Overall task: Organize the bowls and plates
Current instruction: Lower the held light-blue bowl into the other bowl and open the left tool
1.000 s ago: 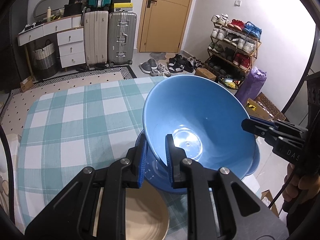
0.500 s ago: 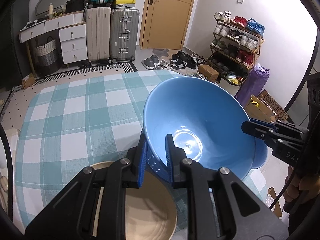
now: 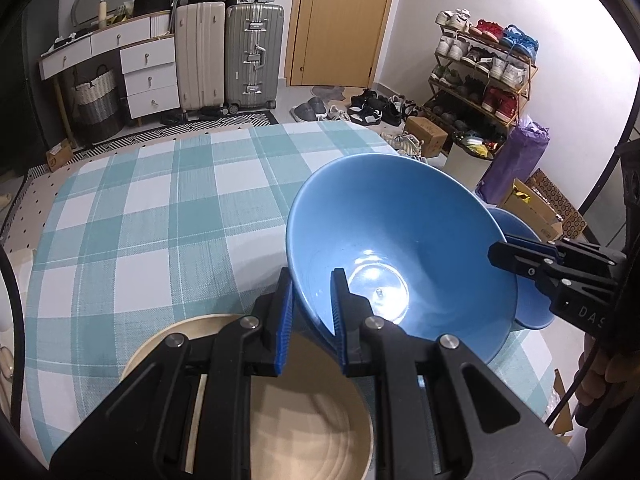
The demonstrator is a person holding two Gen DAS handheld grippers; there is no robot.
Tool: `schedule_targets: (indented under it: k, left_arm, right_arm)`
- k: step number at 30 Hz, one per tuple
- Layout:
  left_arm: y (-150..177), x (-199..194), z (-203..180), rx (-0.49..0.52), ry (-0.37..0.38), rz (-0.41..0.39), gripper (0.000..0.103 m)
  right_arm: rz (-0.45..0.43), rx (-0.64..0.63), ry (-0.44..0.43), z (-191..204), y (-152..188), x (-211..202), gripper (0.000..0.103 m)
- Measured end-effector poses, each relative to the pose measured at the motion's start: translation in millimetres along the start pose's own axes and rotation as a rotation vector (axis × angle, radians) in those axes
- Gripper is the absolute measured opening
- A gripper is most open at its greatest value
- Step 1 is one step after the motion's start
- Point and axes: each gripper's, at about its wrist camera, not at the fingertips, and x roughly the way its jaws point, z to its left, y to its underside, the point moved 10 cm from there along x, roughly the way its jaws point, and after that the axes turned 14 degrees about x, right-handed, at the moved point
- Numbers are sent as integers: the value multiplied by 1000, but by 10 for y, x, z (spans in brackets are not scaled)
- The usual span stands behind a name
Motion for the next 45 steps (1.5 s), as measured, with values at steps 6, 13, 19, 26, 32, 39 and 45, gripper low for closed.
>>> schedule_targets:
  k: [6, 13, 19, 26, 32, 39, 45]
  left_arm:
    - [34, 184, -12, 34, -33, 9, 14]
    - [52, 363, -34, 67, -73, 20, 14]
    - [89, 507, -19, 81, -88, 31, 14]
    - [97, 603, -10, 106, -124, 33, 14]
    - [128, 597, -28, 127, -144, 38, 15]
    - [154, 609, -35, 131, -147, 44, 16]
    - [184, 614, -37, 132, -141, 52, 18]
  right_arm:
    - [13, -4, 14, -74, 12, 120, 18]
    - [12, -29, 47, -120, 46, 249, 18]
    - [10, -58, 81, -154, 95, 340, 18]
    - [4, -81, 102, -143, 105, 378, 18]
    - [5, -100, 129, -124, 160, 432, 19]
    - [7, -102, 133, -117, 172, 458, 19]
    - [19, -97, 139, -137, 174, 472, 22]
